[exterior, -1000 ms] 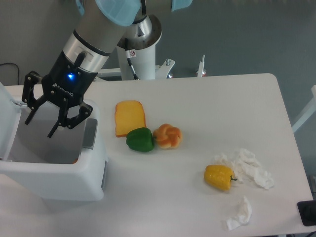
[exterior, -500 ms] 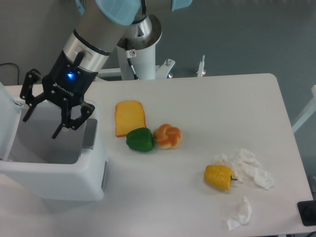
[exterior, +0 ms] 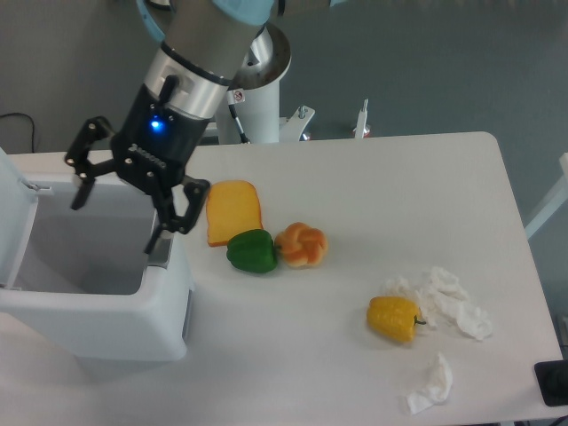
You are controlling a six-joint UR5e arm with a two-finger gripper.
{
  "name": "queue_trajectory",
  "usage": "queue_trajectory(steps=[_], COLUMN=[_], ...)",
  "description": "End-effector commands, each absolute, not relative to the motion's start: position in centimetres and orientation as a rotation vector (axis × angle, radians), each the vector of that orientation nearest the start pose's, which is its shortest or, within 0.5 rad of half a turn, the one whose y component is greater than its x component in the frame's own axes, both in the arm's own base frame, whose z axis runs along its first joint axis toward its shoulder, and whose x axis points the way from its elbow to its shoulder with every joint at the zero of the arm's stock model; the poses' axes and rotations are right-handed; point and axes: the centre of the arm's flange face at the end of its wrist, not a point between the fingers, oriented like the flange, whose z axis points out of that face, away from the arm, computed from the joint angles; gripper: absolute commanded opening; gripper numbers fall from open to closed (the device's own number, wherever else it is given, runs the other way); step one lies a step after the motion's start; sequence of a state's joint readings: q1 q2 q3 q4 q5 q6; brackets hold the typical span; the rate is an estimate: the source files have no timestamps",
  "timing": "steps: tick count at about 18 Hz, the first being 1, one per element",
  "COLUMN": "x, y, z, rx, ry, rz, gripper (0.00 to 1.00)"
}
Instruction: Place the square bread in the trash can
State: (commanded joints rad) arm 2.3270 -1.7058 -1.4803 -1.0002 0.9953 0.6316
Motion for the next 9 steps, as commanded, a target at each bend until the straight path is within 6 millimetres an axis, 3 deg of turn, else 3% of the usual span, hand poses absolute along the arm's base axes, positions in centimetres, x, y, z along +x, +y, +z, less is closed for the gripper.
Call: queue_trajectory(steps=[4,9], x=[-26.7,-26.9], y=[54.0,53.5], z=[54.5,54.9], rx=[-2.453,-2.478], ry=[0.243,0.249], rz=[0.095,0.156], gripper=[1.00,1.00])
